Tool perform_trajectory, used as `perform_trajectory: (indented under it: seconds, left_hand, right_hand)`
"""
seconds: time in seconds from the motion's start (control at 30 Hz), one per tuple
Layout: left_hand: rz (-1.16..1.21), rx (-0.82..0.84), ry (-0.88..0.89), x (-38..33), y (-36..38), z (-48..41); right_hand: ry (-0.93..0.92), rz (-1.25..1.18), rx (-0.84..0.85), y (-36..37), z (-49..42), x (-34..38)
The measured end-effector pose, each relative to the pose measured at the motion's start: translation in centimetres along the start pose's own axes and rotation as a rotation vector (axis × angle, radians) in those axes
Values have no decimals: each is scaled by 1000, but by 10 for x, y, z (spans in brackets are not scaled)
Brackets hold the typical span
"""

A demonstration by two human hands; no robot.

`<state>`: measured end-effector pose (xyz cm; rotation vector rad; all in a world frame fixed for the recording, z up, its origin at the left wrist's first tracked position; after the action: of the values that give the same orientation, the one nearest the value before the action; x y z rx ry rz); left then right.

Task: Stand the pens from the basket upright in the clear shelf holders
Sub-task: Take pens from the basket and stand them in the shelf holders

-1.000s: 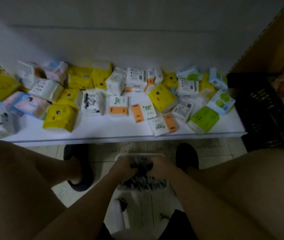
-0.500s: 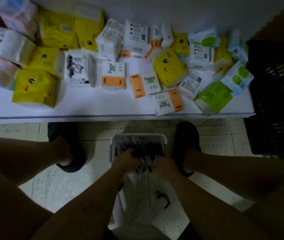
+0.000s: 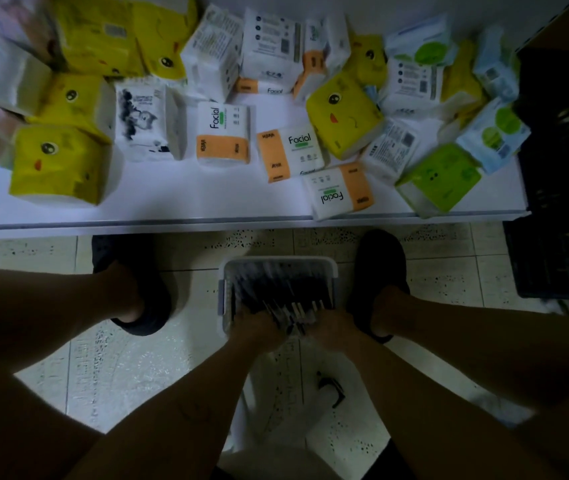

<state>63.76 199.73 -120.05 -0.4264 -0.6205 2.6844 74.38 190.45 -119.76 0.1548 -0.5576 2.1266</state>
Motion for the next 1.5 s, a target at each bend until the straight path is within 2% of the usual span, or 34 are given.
perform_trajectory:
  seconds: [0.17,0.3,0.43,0.57,0.67,0.8,1.0,1.07,1.13,1.33,1.5]
  left_hand:
    - [254,66,-126,6,-7,-2]
    - [353,-81,-170,15,-23,1]
    - [478,-218,-217,27,-38,8]
    - [756,-114,-303,36,-35,13]
    - [884,5,-279,31,-33,17]
    - [812,-3,-152,22,-41,24]
    - [722,3,-136,28,-42,32]
    - [657,-26,-92,21,-50,35]
    - [593,-72,-37,12,-62,42]
    - [662,-122,66,-8,-79,67]
    - [866,-221,85,-15,-100,98]
  right_hand:
    - [54,75,61,6,-3,-3]
    - [71,70,34,-1,1,-5]
    - [83,-60,-70,-12,6,-1]
    - [66,-104,-125,-14,5,4]
    - [105,-247,-189,-15,-2,3]
    - [101,-280,-124,-10,-8,5]
    - [149,-241,-317,-32,2,-3]
    - [170,-241,-440,-46,12,-5]
    - [158,-256,-495,-54,18,-6]
    - [-36,-296,-456,-62,45,17]
    - [-148,-400,-523,-72,84,42]
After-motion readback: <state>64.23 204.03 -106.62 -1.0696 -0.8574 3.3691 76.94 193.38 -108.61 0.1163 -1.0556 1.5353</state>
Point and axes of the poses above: each hand's wrist, its own z-axis away from the middle knuckle, its own y-axis out of the palm, x = y × z, the point moved 8 cm from there along -z, towards the middle knuckle, and after that the axes turned 9 degrees about -y, right-handed, at the moved point
